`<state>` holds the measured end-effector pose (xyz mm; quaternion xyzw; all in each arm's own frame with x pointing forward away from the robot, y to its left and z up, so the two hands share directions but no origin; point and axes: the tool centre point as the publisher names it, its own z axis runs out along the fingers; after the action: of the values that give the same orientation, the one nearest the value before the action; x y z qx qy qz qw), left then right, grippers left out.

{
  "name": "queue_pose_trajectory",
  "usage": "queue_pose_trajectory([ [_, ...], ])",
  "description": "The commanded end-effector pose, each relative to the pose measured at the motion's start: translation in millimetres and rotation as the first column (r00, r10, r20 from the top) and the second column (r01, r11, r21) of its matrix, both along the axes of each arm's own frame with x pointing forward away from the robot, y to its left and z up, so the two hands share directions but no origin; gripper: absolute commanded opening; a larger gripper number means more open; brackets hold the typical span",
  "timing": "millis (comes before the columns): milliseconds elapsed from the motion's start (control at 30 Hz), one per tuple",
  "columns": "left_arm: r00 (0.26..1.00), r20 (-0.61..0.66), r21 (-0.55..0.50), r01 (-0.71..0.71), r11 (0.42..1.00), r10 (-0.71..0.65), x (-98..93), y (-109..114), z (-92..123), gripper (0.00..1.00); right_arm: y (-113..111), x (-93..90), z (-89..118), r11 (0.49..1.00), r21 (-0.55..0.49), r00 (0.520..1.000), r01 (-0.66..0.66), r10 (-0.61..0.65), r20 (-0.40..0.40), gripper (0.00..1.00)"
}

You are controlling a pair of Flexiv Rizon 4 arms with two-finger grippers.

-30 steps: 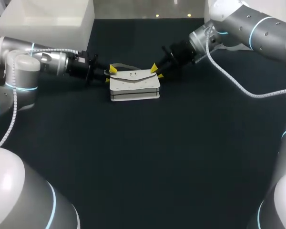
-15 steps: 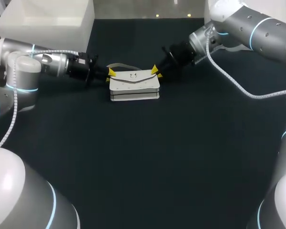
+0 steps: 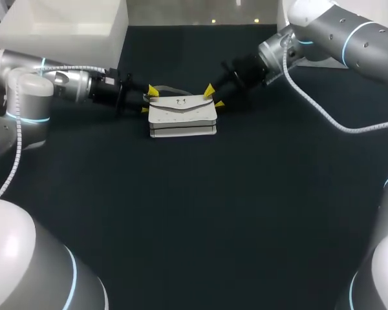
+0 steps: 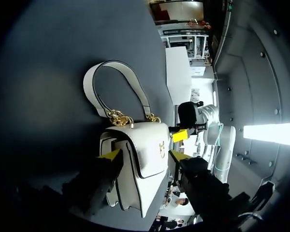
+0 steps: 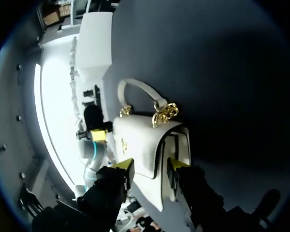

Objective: Pick up the bag, open it, inspect its contents, close it, and place it on the opposite side

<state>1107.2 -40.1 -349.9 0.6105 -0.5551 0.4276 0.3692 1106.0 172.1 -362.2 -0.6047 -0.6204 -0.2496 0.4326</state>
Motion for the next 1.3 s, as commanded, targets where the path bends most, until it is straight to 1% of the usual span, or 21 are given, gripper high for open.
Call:
queue_pose_trajectory([
  [33, 1.0, 0.015, 0.005, -0.009, 1.0, 0.009, -9.4, 1.8, 6.7, 1.0, -3.2, -0.6, 8.3, 1.0, -0.008, 1.0, -0.003, 0.003, 0.005, 0.96],
  [67, 1.0, 0.017, 0.005, -0.008, 1.0, 0.008, -10.9, 2.0, 8.0, 1.0, -3.9, -1.3, 9.6, 1.0, -0.009, 1.0, -0.002, 0.002, 0.009, 1.0],
  [367, 0.999, 0.035, 0.006, -0.005, 1.0, 0.005, -20.6, 3.8, 15.0, 1.0, -8.6, -8.6, 17.1, 1.0, -0.014, 1.0, -0.001, 0.001, 0.025, 1.0],
  [567, 0.998, 0.058, 0.009, -0.008, 1.0, 0.008, -29.3, 6.6, 24.0, 1.0, -13.6, -14.4, 25.0, 1.0, -0.022, 0.999, -0.001, 0.002, 0.045, 0.91],
  [667, 0.998, 0.062, 0.013, -0.009, 1.0, 0.009, -32.8, 7.1, 26.1, 1.0, -15.9, -16.7, 27.5, 1.0, -0.025, 0.999, 0.001, 0.001, 0.05, 0.84],
  [800, 0.998, 0.062, 0.02, -0.013, 1.0, 0.012, -38.2, 8.9, 27.8, 1.0, -19.5, -19.5, 29.9, 0.999, -0.033, 0.998, 0.004, -0.002, 0.06, 0.81],
  [1067, 0.998, 0.051, 0.045, -0.038, 0.998, 0.036, -50.4, 12.3, 26.8, 0.95, -26.4, -25.0, 35.0, 0.999, -0.054, 0.997, 0.008, -0.004, 0.079, 0.82],
  [1300, 0.998, 0.036, 0.051, -0.047, 0.998, 0.045, -56.0, 10.9, 22.4, 0.8, -29.3, -29.3, 35.8, 0.998, -0.065, 0.996, 0.005, 0.001, 0.087, 0.82],
])
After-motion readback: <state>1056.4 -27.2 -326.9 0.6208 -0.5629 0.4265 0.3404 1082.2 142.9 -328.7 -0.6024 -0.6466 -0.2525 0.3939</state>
